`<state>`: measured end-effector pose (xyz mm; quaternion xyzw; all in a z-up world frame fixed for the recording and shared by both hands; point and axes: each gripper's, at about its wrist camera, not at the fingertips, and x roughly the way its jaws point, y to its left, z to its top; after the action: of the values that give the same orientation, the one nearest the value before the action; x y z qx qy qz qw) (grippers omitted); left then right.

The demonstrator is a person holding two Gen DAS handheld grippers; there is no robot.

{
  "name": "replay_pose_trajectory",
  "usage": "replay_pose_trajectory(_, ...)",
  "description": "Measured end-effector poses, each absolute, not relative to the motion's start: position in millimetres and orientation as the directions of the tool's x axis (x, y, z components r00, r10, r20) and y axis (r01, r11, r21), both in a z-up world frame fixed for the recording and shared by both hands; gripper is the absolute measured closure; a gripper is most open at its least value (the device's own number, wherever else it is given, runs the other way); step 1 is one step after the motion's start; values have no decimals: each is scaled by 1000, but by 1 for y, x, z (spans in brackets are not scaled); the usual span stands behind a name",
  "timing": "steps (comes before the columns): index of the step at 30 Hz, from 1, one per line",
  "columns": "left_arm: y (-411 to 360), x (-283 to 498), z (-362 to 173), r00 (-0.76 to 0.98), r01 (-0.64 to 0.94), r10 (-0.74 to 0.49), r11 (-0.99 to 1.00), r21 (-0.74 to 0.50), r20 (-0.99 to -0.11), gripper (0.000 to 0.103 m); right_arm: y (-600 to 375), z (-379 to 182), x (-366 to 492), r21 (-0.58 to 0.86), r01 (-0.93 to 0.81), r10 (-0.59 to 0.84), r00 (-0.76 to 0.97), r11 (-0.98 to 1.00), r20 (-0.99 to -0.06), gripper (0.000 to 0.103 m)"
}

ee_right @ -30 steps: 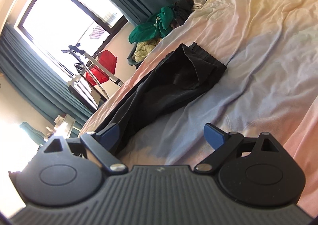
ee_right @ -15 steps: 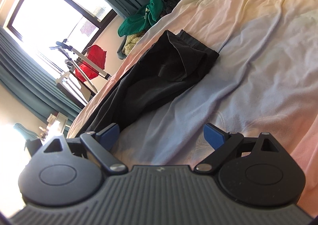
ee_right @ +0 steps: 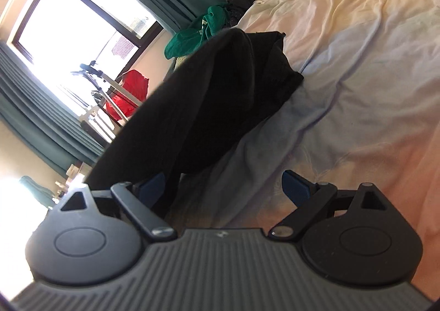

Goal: Fold clothes
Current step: 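Close the left gripper on the trousers fabric near the waistband, then close the right gripper on a trouser leg hem while the left gripper holds the fabric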

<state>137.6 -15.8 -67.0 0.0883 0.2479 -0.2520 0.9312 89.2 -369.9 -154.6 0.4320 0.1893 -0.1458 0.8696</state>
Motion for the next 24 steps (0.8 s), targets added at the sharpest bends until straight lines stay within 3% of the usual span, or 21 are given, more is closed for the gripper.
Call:
replay_pose_trajectory(4, 17, 123, -101, 754, 462, -419, 886, -45, -506, 99, -368, -156, 85, 677, 455, -59, 851, 578, -521, 9)
replay_pose_trajectory(9, 23, 129, -107, 770, 429, -437, 894, -131, -465, 99, -375, -164, 71, 664, 566, -18, 767, 488, -641, 10)
replay_pose_trajectory(13, 31, 129, -106, 767, 434, -452, 888, -150, -455, 97, -391, -195, 22, 811, 558, 88, 811, 177, -578, 11)
replay_pose_trajectory(17, 35, 129, -106, 765, 436, -460, 885, -163, -451, 97, -399, -200, -27, 888, 459, 33, 888, -40, -458, 11)
replay_pose_trajectory(21, 34, 130, -108, 764, 430, -455, 888, -164, -458, 97, -403, -193, -51, 906, 408, -53, 908, -109, -415, 10)
replay_pose_trajectory(24, 33, 128, -109, 765, 426, -449, 890, -160, -461, 96, -405, -193, -50, 899, 428, -65, 898, -88, -434, 10)
